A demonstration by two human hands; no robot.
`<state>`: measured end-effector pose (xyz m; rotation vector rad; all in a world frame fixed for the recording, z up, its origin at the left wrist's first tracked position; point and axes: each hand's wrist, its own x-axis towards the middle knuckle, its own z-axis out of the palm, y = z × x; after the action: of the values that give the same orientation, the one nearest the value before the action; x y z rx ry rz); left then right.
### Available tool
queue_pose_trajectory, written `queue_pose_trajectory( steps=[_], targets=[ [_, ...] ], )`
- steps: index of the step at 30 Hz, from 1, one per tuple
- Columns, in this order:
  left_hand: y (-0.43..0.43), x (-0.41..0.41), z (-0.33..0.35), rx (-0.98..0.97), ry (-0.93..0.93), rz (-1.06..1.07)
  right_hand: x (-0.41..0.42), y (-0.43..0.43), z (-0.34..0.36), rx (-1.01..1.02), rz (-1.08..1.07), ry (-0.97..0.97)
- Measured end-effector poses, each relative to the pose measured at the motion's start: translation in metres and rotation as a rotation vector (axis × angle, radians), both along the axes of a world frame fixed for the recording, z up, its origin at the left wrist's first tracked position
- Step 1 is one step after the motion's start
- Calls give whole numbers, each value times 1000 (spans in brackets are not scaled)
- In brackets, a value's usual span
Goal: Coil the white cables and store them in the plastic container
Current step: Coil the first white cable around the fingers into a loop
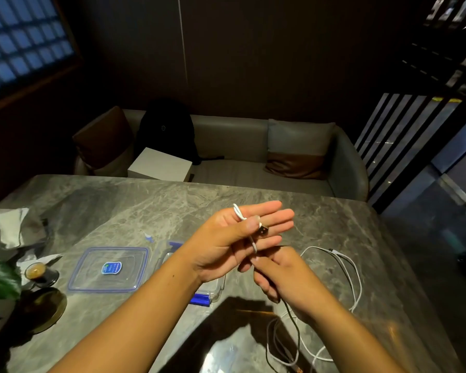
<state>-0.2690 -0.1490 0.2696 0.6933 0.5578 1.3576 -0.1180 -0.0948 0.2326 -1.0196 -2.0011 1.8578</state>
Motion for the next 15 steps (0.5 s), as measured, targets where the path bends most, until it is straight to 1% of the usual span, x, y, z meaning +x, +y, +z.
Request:
queue_pose_trajectory(
  steps=[3,6,9,12,15],
  targets=[
    [1,-3,-5,-48,69,55,14,-6,10,17,59,47],
    [3,-5,-10,-94,122,68,23,-5,24,89,154,30],
    [3,-7,-14,-137,163,77,33,-1,43,149,193,31],
    [2,-5,-14,-180,169,44,39,6,60,216,226,51],
    [0,-6,-13,-191,179,-45,41,17,70,313,234,48]
  ],
)
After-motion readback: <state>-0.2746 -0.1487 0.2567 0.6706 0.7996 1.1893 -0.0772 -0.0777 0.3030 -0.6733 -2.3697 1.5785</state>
